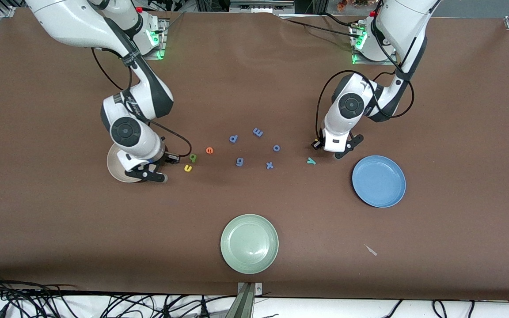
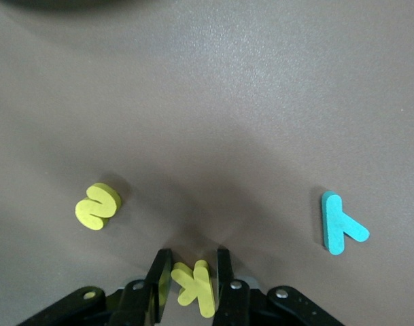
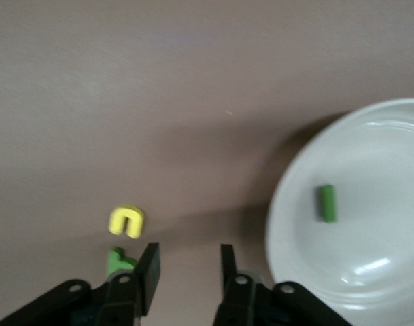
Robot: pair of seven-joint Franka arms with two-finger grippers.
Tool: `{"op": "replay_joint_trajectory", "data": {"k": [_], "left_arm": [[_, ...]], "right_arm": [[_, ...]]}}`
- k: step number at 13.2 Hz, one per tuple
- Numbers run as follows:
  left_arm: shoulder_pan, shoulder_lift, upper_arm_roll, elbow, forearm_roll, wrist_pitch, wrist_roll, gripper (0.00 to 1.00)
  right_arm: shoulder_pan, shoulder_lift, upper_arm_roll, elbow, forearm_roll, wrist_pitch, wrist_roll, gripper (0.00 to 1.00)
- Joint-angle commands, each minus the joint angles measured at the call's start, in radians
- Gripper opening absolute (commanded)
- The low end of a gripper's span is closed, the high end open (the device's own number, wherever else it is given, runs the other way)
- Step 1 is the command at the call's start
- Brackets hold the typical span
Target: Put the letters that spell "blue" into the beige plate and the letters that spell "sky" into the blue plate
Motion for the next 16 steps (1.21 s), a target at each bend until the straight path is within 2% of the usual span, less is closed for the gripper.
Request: {"op": "replay_joint_trajectory", "data": {"k": [1,2,6,9,13,15,16], "left_arm": [[0.005,0.007,-0.005,-0.011,0.022,0.012,-0.021,0.33],[0.005,0.005,-0.005,-0.014,0.022,0.012,-0.021,0.33],[-0.001,0.005,-0.008,-0.014,0.022,0.012,-0.021,0.28],[-0.011,0.013,-0.011,-0.014,0.022,0.009,-0.021,0.12],[-0.004,-0.028,-0.008,0.010,0.022,-0.048,-0.010,0.05],[0.002,-0.051,-0.002,0.021,0.024,-0.071,0.008,0.04],[0.017,-0.057,0.000,0.052,0.024,-0.111,0.049,0.04]], "right_arm": [[0.026,0.071,0.006,0.019,-0.108,0.072,0.155,0.63],[0.037,0.080,0.006,0.017,-0.134,0.086,0.198,0.63],[0.048,0.113,0.007,0.017,-0.130,0.137,0.242,0.63],[0.048,0.125,0.007,0.017,-0.136,0.152,0.248,0.63],[0.050,0.137,0.006,0.017,-0.139,0.167,0.248,0.62],[0.050,0.142,0.006,0.015,-0.143,0.198,0.248,0.57],[0.050,0.142,0.006,0.014,-0.143,0.198,0.248,0.51]]}}
